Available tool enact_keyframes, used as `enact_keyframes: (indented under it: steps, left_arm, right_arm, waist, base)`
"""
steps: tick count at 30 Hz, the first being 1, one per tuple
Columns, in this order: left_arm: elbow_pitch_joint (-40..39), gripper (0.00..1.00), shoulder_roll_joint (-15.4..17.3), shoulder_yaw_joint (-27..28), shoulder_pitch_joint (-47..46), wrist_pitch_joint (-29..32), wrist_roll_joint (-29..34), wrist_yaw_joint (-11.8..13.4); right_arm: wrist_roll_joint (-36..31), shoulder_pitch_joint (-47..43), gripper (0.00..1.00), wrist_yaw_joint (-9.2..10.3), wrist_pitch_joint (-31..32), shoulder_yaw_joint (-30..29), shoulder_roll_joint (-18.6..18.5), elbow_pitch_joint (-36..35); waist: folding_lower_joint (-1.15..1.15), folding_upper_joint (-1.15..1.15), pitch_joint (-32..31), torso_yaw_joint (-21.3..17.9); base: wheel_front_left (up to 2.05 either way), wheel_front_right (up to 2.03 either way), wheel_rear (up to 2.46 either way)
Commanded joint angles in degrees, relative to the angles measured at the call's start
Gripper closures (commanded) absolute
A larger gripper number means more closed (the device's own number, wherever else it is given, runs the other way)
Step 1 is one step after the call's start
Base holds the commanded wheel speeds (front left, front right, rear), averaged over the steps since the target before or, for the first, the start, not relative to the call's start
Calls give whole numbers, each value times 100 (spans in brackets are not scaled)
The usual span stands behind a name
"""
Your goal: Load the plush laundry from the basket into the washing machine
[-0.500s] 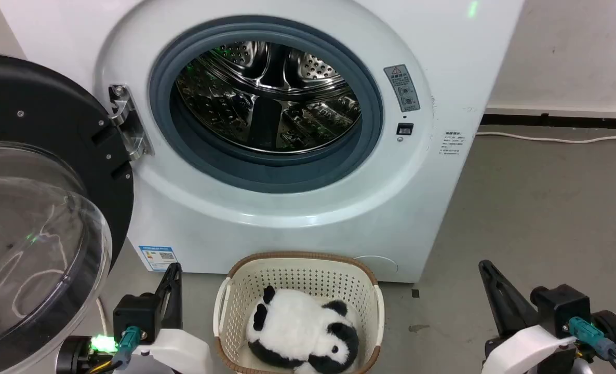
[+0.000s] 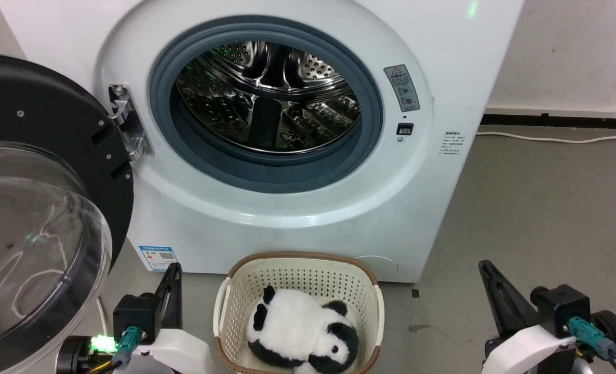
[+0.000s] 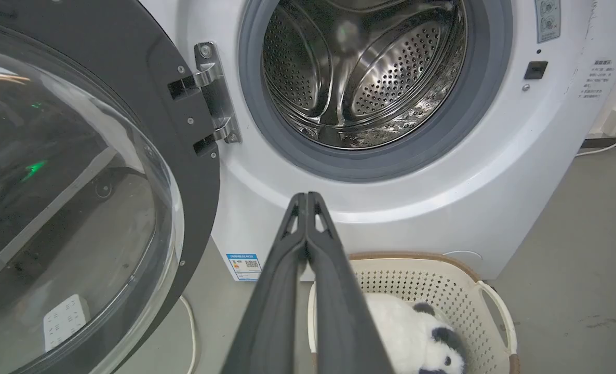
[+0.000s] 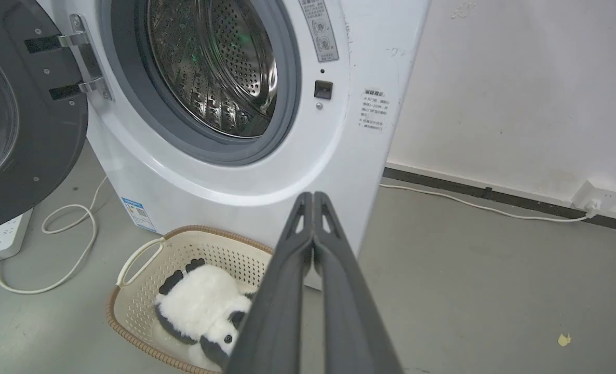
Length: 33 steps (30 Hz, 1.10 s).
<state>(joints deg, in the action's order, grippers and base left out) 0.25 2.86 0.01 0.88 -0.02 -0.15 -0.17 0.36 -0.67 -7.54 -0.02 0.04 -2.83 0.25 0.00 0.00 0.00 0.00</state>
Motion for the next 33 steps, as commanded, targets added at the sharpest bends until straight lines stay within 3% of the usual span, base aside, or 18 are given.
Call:
enact_keyframes:
  steps: [1,33]
  left_arm:
    - [-25,100,1,-1,-88,2,15,17]
    - [-25,100,1,-1,-88,2,15,17]
  right_arm:
    - [-36,67,100,5,2,-4,-5,-25]
    - [-36,67,100,5,2,-4,-5,-25]
  waist:
    - [0,0,0,0]
    - [0,0,0,0]
  base:
    - [0,0,0]
    - [0,0,0]
